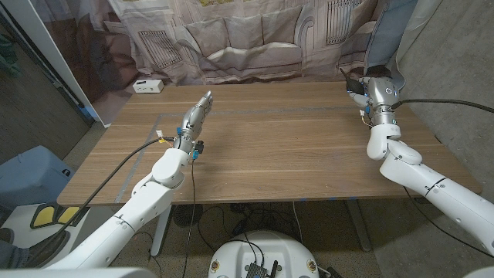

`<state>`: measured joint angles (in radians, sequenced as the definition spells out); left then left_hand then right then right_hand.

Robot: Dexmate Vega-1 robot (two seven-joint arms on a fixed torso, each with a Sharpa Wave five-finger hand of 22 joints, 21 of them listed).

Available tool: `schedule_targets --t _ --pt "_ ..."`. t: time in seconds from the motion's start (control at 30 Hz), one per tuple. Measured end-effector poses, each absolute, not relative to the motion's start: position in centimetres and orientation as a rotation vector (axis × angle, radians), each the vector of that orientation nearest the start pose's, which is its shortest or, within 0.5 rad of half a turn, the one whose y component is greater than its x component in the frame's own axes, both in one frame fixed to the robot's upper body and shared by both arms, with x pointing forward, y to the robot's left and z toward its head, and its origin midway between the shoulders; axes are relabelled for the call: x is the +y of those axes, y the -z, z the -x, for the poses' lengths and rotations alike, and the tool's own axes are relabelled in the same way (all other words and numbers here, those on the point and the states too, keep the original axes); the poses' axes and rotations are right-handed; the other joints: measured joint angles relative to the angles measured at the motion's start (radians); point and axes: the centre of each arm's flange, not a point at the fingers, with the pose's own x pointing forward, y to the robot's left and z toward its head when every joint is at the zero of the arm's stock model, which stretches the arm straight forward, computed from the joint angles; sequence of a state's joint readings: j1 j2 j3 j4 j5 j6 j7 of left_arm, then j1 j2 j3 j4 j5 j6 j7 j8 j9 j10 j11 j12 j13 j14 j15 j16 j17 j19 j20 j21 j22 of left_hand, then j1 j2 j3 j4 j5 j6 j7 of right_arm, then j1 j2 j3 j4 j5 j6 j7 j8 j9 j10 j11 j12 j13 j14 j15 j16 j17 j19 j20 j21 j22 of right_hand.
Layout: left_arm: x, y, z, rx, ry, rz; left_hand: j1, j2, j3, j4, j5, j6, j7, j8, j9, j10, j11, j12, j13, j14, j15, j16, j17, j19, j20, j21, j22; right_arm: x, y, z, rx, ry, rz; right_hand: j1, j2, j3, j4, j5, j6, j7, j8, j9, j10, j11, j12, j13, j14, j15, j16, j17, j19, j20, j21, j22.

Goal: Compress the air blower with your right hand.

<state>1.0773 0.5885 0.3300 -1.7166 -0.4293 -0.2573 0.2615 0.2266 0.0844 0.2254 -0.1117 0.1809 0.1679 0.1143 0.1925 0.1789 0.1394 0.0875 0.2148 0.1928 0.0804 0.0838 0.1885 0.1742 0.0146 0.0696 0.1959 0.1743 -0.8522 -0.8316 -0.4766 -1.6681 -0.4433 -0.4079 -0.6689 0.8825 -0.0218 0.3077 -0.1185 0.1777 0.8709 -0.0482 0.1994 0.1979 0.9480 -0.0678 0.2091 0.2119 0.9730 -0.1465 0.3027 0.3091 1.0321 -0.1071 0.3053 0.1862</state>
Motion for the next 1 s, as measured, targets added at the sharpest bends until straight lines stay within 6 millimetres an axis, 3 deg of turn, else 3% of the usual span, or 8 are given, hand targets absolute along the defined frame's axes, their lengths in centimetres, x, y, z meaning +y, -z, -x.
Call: schedule_targets --t 1.0 --pt "25.45 3.12 -56.63 -0.717 0.102 -0.080 0.000 0.000 0.006 0.000 0.000 0.000 0.000 0.000 0.000 0.000 0.000 0.000 0.000 0.000 0.000 0.000 0.000 0.000 0.000 0.000 0.000 -36.54 -5.59 -58.19 -0.599 0.731 1.214 -0.006 0.006 -0.008 0.000 0.004 -0.005 0.005 0.000 0.005 0.000 0.000 0.000 0.000 -0.016 0.005 0.005 0.014 -0.005 0.005 -0.007 0.000"
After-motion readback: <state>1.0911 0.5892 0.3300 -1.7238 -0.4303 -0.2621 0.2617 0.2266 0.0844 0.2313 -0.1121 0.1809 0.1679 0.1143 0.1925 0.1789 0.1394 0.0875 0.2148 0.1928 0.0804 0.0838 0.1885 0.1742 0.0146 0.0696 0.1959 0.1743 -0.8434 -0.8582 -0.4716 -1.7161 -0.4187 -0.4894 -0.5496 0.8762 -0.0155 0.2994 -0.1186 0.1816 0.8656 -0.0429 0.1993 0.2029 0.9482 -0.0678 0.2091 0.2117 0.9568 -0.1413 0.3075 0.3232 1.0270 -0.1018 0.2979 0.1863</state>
